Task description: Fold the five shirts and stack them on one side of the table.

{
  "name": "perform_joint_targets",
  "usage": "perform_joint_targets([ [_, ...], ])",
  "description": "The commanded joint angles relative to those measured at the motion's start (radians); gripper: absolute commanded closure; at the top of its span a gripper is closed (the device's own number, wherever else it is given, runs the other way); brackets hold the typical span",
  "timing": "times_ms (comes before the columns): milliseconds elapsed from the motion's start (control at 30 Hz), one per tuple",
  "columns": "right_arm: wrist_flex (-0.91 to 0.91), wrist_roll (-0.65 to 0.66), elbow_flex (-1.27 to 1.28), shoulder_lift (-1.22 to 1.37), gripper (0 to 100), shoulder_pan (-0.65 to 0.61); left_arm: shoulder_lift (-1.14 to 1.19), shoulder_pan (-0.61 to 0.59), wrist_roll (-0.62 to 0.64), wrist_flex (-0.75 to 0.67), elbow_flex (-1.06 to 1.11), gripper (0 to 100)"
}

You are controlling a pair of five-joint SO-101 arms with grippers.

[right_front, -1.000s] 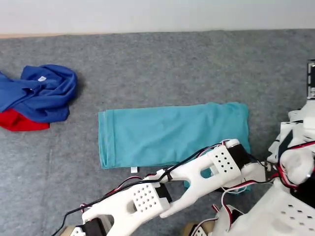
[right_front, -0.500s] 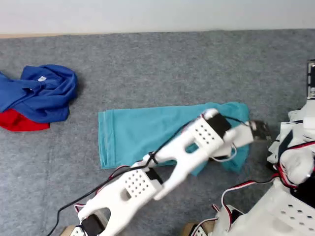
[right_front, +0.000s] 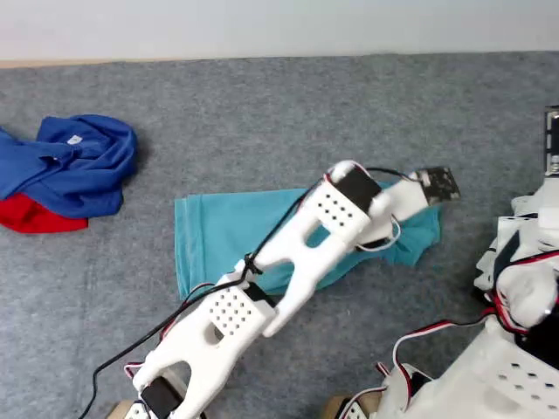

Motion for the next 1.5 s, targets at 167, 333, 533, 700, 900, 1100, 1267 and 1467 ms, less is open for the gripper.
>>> perform_joint_targets([
  [167, 0.001, 0.011, 0.000, -0.012, 98.5, 0.007, -0.006, -0.035, 0.008, 0.025, -0.056, 100],
  [333, 0.002, 0.011, 0.000, -0.012, 98.4, 0.007, -0.006, -0.083, 0.008, 0.011, -0.054, 100],
  [533, 0.002, 0.011, 0.080, -0.021, 98.6, 0.007, -0.006, -0.153, 0.008, 0.017, -0.054, 90],
  [700, 0.015, 0.011, 0.095, -0.021, 98.7, 0.008, -0.006, -0.170, 0.005, 0.017, -0.054, 87],
  [900, 0.015, 0.011, 0.095, -0.021, 98.5, 0.008, -0.006, -0.172, 0.002, 0.011, -0.054, 87],
  [1100, 0.015, 0.011, 0.095, -0.021, 98.5, 0.008, -0.006, -0.161, 0.006, -0.002, -0.061, 87],
  [1267, 0.015, 0.011, 0.095, -0.021, 98.5, 0.008, -0.006, -0.130, 0.008, -0.048, -0.054, 87],
  [1467, 0.015, 0.009, 0.097, -0.016, 98.5, 0.008, -0.005, -0.132, 0.009, -0.230, -0.021, 87],
])
